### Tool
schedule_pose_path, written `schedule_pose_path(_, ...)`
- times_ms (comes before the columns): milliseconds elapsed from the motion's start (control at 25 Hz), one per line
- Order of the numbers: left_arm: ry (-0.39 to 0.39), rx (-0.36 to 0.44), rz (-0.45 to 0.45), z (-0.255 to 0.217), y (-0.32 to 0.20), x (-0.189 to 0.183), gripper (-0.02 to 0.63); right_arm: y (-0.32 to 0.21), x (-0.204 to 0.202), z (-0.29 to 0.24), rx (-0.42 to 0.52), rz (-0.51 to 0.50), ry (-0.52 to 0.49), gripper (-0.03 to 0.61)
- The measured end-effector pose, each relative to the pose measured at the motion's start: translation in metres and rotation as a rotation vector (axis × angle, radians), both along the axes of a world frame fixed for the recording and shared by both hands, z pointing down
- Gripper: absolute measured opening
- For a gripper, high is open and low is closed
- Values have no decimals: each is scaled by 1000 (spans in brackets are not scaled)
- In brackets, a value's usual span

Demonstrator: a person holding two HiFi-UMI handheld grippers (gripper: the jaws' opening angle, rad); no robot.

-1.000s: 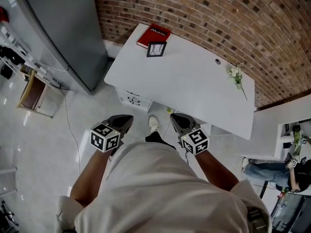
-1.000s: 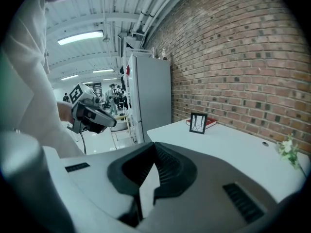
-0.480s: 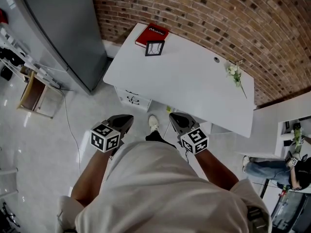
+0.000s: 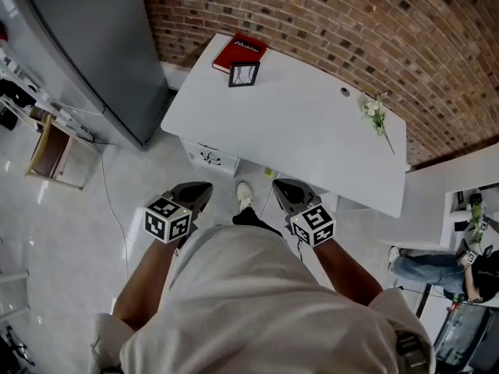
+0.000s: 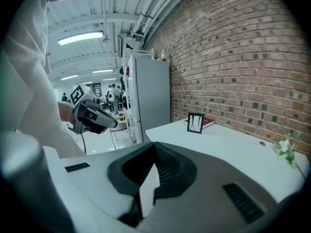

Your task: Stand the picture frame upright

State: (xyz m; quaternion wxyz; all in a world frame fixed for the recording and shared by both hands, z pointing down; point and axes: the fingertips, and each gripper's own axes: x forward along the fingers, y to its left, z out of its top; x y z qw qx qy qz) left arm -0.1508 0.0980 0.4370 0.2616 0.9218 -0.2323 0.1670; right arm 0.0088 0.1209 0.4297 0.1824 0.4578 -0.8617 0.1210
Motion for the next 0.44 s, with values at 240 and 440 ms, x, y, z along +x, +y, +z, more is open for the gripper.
schedule_pose_path(240, -6, -8, 9, 4, -4, 6, -6, -1, 3, 3, -8, -8, 6, 5)
schedule_pose_path(440, -10, -12, 15, 7, -10, 11, -6, -9, 5, 2, -4, -21, 3, 4)
